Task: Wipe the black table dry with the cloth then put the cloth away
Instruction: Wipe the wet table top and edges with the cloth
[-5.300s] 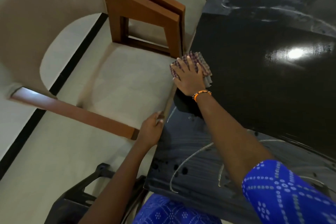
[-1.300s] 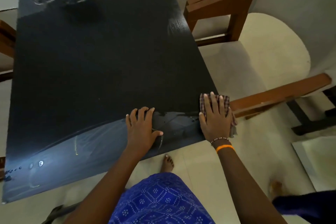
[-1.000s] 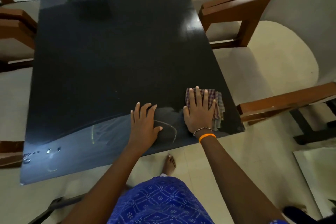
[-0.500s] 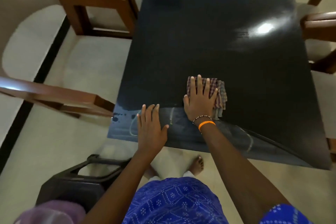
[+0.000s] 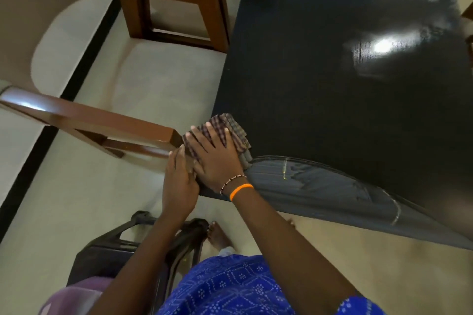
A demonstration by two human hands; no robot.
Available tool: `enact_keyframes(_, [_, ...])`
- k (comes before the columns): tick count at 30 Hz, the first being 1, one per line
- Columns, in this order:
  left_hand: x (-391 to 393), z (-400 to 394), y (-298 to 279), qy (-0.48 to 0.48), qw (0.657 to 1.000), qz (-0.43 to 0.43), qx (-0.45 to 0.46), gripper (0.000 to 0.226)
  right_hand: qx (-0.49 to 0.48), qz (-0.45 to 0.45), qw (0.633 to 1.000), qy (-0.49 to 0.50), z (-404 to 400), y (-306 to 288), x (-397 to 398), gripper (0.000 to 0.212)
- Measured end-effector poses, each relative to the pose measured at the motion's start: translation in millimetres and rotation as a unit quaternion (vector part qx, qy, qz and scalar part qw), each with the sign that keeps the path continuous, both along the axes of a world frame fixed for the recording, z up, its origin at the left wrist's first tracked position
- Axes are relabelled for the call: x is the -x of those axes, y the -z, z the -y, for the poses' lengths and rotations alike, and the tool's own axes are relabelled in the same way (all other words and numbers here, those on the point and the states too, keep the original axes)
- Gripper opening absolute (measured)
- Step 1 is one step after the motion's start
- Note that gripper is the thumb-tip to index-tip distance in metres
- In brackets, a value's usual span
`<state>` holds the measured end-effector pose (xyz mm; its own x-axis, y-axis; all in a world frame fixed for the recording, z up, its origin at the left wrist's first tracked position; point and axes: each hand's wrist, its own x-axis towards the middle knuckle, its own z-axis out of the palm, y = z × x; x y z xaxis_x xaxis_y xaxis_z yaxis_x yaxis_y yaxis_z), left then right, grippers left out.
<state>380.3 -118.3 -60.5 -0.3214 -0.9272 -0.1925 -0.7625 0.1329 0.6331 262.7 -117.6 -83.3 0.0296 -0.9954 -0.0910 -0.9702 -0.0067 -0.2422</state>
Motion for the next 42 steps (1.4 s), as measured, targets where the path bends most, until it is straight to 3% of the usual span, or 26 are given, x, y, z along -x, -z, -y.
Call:
enact_keyframes(4, [5.5,3.9,-2.8,-0.007,0.998,-0.046,-0.046,0.044,0.022,-0.040,0.997,0.059,-29.1,-1.6,36.6,0.067])
enact_keyframes(7, [12.6,8.0,5.6,0.003,0.999,-0.022,-0.048,0.034,0.003,-0.062,0.986,0.155,-62.6,-3.3,82.0,0.068])
enact_keyframes(14, [13.4,17.1,7.4,-0.019,0.997,-0.029,-0.069,0.034,-0.028,-0.055,0.914,0.401,-146.8,-9.8,169.5,0.068])
enact_keyframes(20, [-1.6,12.6,8.0,-0.140,0.943,-0.176,-0.245,0.031,-0.024,-0.026,0.855,0.517,-134.0,-5.2,142.8,0.068])
enact_keyframes(24, [-11.0,5.6,2.4,-0.172,0.915,-0.230,-0.283,0.028,-0.024,-0.044,0.892,0.449,-96.8,-4.4,86.2,0.069])
enact_keyframes(31, [-26.0,-6.8,0.8,-0.178,0.885,-0.257,-0.345,0.028,-0.015,-0.036,0.980,0.195,-43.4,-6.0,-47.3,0.068])
enact_keyframes(36, [-33.3,-13.4,5.1,-0.247,0.827,-0.289,-0.415,0.025,0.011,-0.045,0.998,0.034,-69.0,-4.2,-23.2,0.062])
enact_keyframes(39, [-34.6,-16.7,7.5,-0.271,0.784,-0.337,-0.446,0.022,0.012,-0.060,0.997,0.047,-95.6,-2.8,10.2,0.065])
enact_keyframes(42, [-37.1,-18.7,7.7,-0.268,0.770,-0.359,-0.455,0.017,-0.009,-0.075,0.990,0.119,-120.8,-4.0,45.6,0.066])
